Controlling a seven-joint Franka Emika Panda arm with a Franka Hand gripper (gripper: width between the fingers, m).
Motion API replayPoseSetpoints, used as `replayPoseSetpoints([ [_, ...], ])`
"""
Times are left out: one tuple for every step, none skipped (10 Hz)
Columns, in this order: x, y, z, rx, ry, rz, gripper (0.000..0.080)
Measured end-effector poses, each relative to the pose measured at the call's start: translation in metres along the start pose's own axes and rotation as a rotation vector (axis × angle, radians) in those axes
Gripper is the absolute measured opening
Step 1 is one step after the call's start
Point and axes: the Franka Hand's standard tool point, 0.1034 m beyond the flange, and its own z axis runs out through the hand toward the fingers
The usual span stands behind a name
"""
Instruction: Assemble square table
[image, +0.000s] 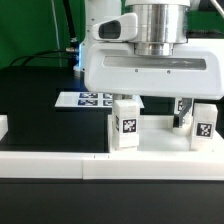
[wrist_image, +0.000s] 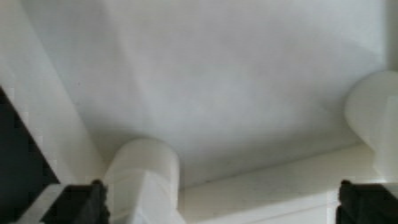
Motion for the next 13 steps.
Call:
replayPoseSetpoints([
  [0.0,0.0,0.0,0.0,0.0,0.0,0.0649],
  [0.0,0.001,-0.001,0.0,-0.001,0.0,0.0649],
  [0.004,0.005,-0.006,0.001,0.006,0.006,0.0649],
  [0.006,0.007,-0.009,0.002,0.009,0.008,0.0649],
  [0.01,0.011,-0.012,0.002,0.013,0.007,0.0649],
  [0.017,0.013,-0.017,0.005,0.016,0.01,0.0649],
  [0.019,0.013,-0.017,0.004,0.019,0.011,0.0649],
  [0.021,0.017,-0.014,0.001,0.021,0.002,0.0649],
  [0.021,0.024,-0.011,-0.004,0.02,-0.006,0.0649],
  [0.022,0.028,-0.01,-0.006,0.018,-0.003,0.0649],
  [0.022,0.029,-0.01,-0.006,0.018,-0.001,0.0649],
  [0.022,0.029,-0.01,-0.006,0.018,-0.001,0.0649],
  [0.022,0.029,-0.01,-0.006,0.018,0.009,0.0649],
])
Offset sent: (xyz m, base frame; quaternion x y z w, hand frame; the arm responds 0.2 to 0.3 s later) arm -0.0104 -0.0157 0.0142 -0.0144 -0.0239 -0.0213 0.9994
